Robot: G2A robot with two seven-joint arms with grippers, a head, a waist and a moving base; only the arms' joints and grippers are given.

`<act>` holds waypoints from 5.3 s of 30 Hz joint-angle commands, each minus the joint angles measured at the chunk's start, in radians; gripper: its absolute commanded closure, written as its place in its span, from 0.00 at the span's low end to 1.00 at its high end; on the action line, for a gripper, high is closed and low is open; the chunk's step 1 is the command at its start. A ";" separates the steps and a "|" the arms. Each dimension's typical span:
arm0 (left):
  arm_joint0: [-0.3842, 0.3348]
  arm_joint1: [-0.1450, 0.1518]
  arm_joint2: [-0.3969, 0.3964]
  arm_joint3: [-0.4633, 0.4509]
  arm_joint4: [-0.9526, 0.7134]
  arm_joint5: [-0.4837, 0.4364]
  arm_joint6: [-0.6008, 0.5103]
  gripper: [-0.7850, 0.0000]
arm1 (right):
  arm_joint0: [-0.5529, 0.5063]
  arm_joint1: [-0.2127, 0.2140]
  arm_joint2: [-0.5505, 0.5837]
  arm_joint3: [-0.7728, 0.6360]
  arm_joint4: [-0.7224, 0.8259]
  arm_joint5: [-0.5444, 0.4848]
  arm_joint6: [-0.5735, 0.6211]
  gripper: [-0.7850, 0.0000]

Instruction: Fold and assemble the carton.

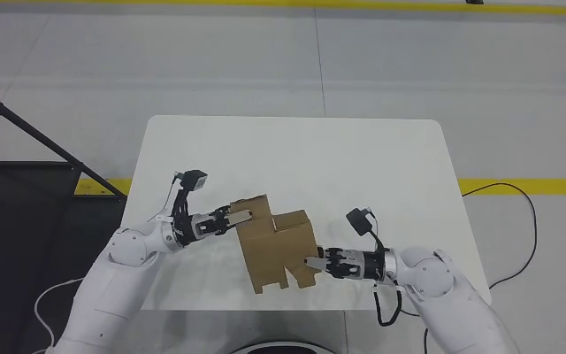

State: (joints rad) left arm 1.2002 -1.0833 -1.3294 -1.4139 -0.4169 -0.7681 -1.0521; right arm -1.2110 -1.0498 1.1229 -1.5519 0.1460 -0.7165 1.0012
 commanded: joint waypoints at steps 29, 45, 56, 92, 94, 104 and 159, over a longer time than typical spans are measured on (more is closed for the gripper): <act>-0.016 0.020 0.028 -0.010 -0.003 -0.067 0.067 1.00 | 0.002 0.011 -0.013 -0.017 -0.036 -0.007 -0.057 0.00; -0.017 0.027 0.013 -0.054 0.023 -0.147 0.147 1.00 | -0.060 0.025 0.060 -0.079 -0.155 -0.055 -0.188 0.00; -0.017 0.027 0.013 -0.054 0.023 -0.147 0.147 1.00 | -0.066 0.024 0.057 -0.080 -0.153 -0.049 -0.209 0.00; -0.082 0.028 0.106 -0.038 0.121 -0.238 0.238 1.00 | -0.118 0.008 0.114 -0.206 -0.799 -0.087 -0.577 0.00; -0.082 0.028 0.106 -0.038 0.121 -0.238 0.238 1.00 | -0.121 0.007 0.114 -0.213 -0.801 -0.079 -0.588 0.00; -0.070 0.027 0.122 -0.063 0.165 -0.145 0.279 1.00 | -0.153 0.006 0.131 -0.297 -1.037 -0.093 -0.755 0.00; -0.105 0.029 0.206 -0.053 0.137 -0.195 0.264 1.00 | -0.024 -0.014 -0.058 -0.284 -1.173 -0.155 -0.777 0.00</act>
State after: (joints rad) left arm 1.0959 -1.0539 -1.1241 -1.4669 -0.2799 -0.9639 -0.7878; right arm -1.2355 -1.0637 1.0657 -1.8351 -1.0256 -0.8721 0.2251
